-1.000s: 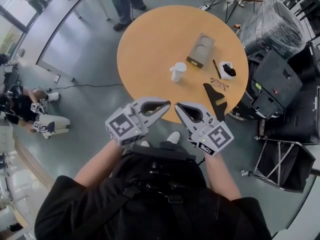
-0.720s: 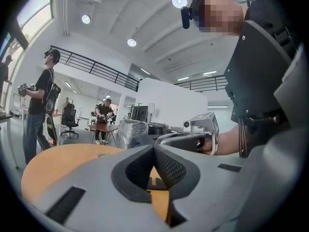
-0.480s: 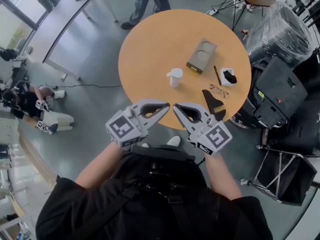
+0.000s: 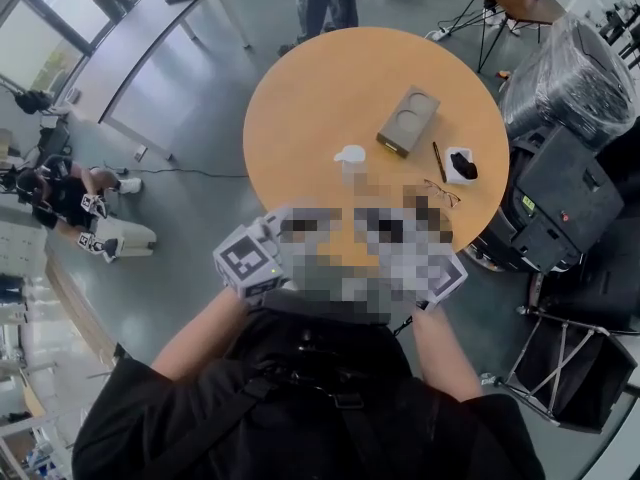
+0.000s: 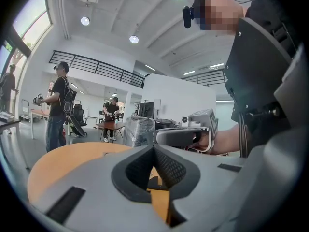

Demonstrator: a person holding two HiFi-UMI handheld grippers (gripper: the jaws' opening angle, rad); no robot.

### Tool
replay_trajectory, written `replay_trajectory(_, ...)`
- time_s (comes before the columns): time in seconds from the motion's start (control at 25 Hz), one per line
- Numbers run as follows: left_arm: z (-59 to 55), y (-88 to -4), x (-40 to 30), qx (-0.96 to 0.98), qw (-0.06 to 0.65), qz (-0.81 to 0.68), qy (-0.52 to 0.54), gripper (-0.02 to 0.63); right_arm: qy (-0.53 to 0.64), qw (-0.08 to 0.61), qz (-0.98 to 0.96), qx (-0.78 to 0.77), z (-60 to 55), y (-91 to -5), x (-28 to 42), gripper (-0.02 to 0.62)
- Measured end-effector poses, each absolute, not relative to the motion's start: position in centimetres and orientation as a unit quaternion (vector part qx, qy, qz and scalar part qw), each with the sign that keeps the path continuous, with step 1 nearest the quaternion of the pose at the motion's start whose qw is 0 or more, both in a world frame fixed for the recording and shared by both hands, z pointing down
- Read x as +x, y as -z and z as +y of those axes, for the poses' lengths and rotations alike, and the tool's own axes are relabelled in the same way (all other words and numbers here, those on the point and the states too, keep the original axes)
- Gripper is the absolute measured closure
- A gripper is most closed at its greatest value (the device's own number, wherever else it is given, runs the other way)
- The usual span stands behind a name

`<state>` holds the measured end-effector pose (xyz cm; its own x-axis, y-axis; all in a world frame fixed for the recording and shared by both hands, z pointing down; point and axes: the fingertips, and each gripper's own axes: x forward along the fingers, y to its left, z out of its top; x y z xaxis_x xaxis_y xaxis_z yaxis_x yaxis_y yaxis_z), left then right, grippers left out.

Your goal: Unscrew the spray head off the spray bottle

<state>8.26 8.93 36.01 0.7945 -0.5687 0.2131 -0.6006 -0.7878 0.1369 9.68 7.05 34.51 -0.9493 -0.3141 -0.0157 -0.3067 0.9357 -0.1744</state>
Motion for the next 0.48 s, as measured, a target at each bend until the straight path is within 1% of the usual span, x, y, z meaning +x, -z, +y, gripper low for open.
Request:
replay_trajectory(0.28,7.5,-37.0,6.9,0.937,0.1,-0.323,-0.09,0.601,0.09,0.019,0.983,-0.158,6.0,-35.5,8.9,0.586)
replay_trajectory(0.48,6.0,-38.2,5.5,0.944,0.099,-0.302,-0.088,0.601,0.092,0.013,0.981,-0.169,4.4,-36.0,7.7,0.586)
